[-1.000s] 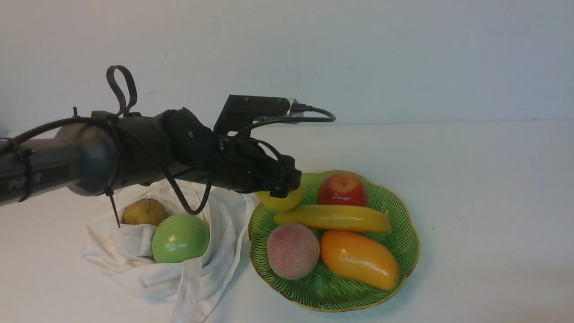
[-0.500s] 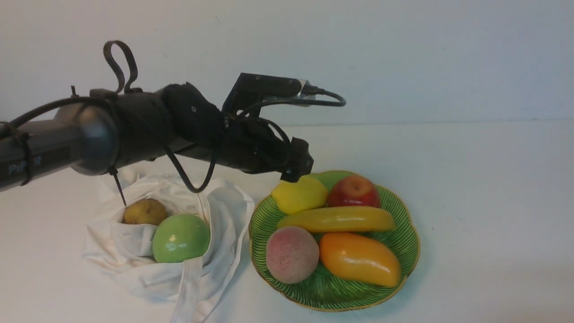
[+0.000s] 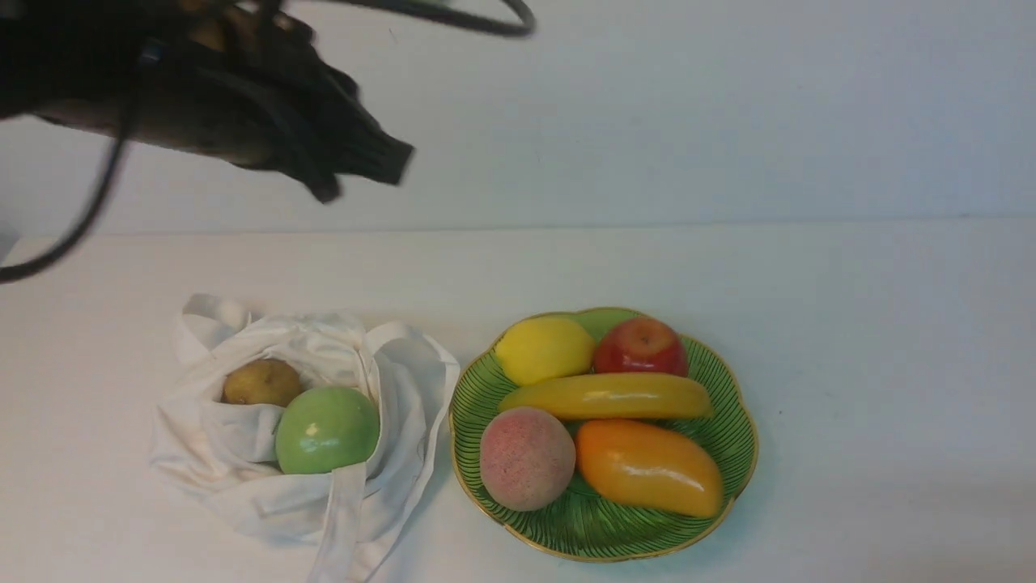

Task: Take the fruit out of the cloth bag on the white table and place them on a plate.

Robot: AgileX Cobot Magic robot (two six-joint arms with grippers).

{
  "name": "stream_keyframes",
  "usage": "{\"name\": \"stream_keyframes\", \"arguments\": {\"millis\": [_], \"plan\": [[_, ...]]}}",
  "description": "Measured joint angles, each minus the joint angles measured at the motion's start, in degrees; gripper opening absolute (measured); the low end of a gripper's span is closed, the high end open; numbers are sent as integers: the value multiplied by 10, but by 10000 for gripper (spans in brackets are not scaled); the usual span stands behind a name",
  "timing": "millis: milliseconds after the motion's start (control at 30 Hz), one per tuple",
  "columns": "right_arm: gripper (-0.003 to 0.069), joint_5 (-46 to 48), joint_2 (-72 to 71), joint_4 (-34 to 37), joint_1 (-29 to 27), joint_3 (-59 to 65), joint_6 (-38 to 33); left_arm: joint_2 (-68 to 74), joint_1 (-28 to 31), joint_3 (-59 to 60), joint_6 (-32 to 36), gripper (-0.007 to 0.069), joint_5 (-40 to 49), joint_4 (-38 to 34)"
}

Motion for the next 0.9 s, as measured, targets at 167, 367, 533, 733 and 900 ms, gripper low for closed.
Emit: {"name": "stream_keyframes", "arguments": {"millis": [167,367,533,733,900], "plan": [[-13,0,0,0,0,0,0,-166,0,80,-80,-8,-8,50],[-13,0,0,0,0,0,0,-323,0,195,-111,-8,-21,55],[-13,0,0,0,0,0,0,-463,0,261,-113,-8,-20,45],[-13,0,0,0,0,0,0,-591,0,286,-114,-8,-13,45],[-13,0,0,0,0,0,0,-633,0,303,-114,-8,1,53]]}}
